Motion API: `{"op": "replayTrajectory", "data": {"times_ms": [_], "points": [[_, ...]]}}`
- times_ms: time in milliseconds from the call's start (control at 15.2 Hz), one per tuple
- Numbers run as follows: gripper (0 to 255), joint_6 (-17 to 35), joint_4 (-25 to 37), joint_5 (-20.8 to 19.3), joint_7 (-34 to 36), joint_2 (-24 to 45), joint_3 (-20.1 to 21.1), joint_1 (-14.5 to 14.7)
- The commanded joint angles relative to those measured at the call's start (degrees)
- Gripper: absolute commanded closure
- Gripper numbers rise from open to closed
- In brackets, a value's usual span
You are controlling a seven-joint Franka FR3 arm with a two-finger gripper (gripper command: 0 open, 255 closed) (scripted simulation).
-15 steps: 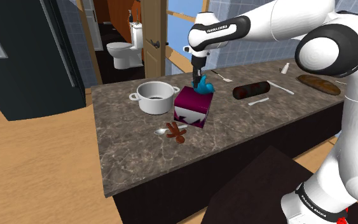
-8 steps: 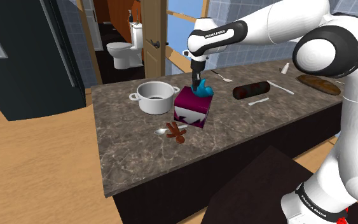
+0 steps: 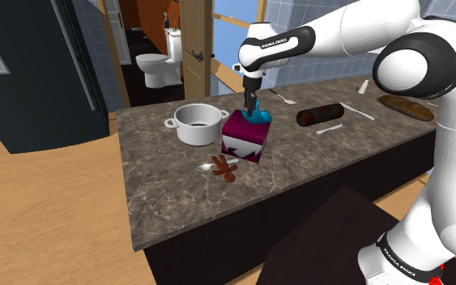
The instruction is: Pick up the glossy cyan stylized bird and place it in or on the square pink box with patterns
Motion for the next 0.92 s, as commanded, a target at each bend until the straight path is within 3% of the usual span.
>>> {"op": "replayTrajectory", "data": {"times_ms": [0,330,858], "points": [[0,0.0,0.0,0.0,0.0,0.0,0.0,0.0],[0,-6.5,5.0,-0.7,0.5,-1.6,-0.4,-0.1],[0,-6.5,5.0,-0.7,0.5,-1.6,-0.4,-0.1]]}}
